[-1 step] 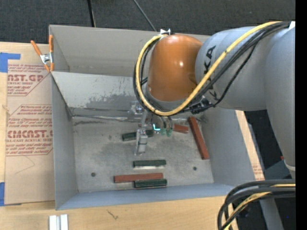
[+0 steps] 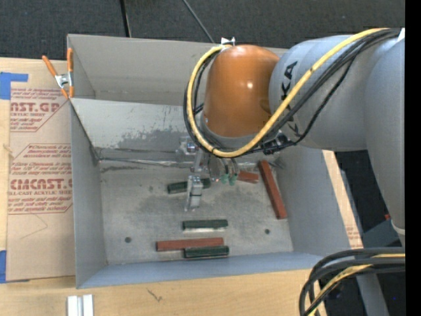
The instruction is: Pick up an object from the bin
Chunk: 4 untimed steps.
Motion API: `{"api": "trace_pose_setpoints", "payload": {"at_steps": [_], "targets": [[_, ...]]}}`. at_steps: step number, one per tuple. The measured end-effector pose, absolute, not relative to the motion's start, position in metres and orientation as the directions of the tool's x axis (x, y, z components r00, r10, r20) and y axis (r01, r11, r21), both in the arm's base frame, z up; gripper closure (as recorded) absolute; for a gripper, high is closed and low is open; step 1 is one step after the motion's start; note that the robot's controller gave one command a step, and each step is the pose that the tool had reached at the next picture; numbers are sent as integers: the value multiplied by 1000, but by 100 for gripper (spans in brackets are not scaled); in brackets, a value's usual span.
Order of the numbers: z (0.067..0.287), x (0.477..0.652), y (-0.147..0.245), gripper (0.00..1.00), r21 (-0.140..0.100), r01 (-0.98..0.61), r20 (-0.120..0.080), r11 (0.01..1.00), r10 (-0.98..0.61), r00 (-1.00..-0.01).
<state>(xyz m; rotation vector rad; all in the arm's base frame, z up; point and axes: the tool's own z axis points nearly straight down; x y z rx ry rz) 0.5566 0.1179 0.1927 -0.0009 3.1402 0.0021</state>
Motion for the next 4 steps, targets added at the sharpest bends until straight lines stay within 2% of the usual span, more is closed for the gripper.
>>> {"api": "trace_pose_setpoints", "payload": {"at_steps": [1, 2, 3, 4], "targets": [[121, 580, 86, 0, 2, 7, -7, 1000, 7, -1000], [68, 590, 75, 0, 1, 60, 2, 998, 60, -998], [70, 572, 70, 0, 1, 71, 1, 997, 71, -997], [68, 591, 76, 0, 2, 60, -3, 998, 60, -998]]}}
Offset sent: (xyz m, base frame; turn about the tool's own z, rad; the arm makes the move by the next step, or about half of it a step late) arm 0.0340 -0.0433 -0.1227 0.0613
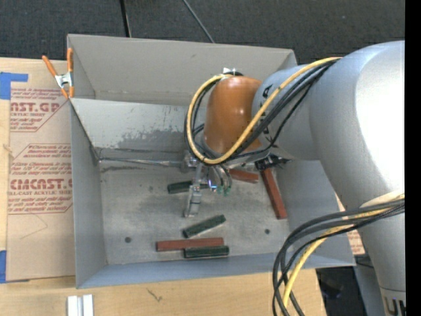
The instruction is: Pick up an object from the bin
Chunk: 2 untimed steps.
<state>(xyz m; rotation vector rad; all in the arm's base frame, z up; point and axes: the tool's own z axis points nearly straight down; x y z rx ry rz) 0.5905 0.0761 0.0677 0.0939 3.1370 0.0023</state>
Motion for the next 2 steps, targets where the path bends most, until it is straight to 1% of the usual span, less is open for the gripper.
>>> {"api": "trace_pose_setpoints", "payload": {"at_steps": [1, 2], "targets": [[70, 573, 72, 100, 2, 70, -1, 998, 70, -998], [70, 573, 72, 100, 2, 70, -1, 998, 70, -998]]}}
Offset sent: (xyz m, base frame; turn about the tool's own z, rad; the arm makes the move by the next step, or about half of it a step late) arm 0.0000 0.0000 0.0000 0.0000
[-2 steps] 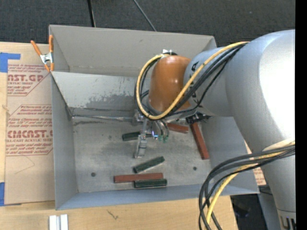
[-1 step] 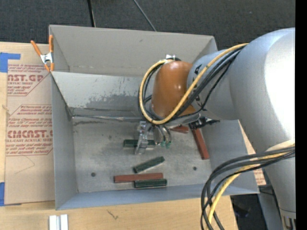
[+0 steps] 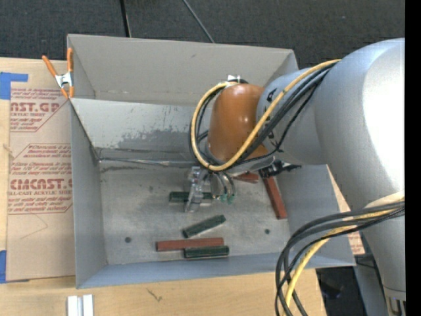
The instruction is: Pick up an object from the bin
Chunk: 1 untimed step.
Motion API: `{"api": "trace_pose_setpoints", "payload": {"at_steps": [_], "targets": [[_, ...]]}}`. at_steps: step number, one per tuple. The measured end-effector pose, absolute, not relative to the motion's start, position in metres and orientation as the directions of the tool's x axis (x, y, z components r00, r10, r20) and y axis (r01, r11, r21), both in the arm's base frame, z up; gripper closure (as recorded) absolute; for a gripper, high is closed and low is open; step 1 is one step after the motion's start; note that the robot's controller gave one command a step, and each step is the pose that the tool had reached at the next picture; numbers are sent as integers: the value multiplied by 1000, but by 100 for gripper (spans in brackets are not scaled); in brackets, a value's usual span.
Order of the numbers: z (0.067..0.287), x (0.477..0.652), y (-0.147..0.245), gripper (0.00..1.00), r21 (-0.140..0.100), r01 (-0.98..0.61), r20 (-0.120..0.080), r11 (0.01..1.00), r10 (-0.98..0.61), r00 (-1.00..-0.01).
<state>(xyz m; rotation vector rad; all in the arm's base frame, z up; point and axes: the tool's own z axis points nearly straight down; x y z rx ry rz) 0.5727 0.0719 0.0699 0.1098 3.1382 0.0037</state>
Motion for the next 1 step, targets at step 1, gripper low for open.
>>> {"api": "trace_pose_setpoints", "payload": {"at_steps": [1], "targets": [[71, 572, 72, 100, 2, 70, -1, 998, 70, -998]]}}
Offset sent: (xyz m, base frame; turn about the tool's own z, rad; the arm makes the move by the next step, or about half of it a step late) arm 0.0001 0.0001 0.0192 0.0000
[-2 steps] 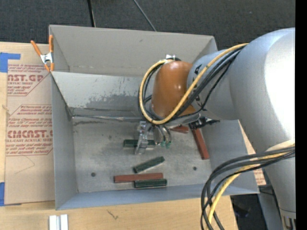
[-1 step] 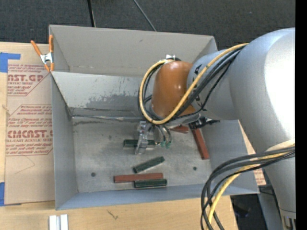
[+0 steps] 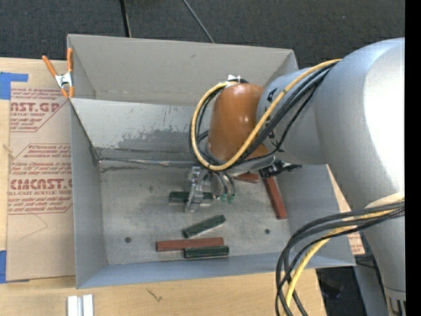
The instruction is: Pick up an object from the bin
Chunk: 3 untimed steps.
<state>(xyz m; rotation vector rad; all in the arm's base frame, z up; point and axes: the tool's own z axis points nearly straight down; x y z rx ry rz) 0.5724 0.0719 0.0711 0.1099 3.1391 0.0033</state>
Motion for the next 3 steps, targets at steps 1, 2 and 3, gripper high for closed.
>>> {"api": "trace_pose_setpoints", "payload": {"at_steps": [1, 2, 3], "targets": [[76, 572, 72, 100, 2, 70, 0, 998, 70, -998], [85, 571, 72, 100, 1, 70, 3, 998, 70, -998], [97, 572, 72, 100, 1, 70, 1, 998, 70, -998]]}}
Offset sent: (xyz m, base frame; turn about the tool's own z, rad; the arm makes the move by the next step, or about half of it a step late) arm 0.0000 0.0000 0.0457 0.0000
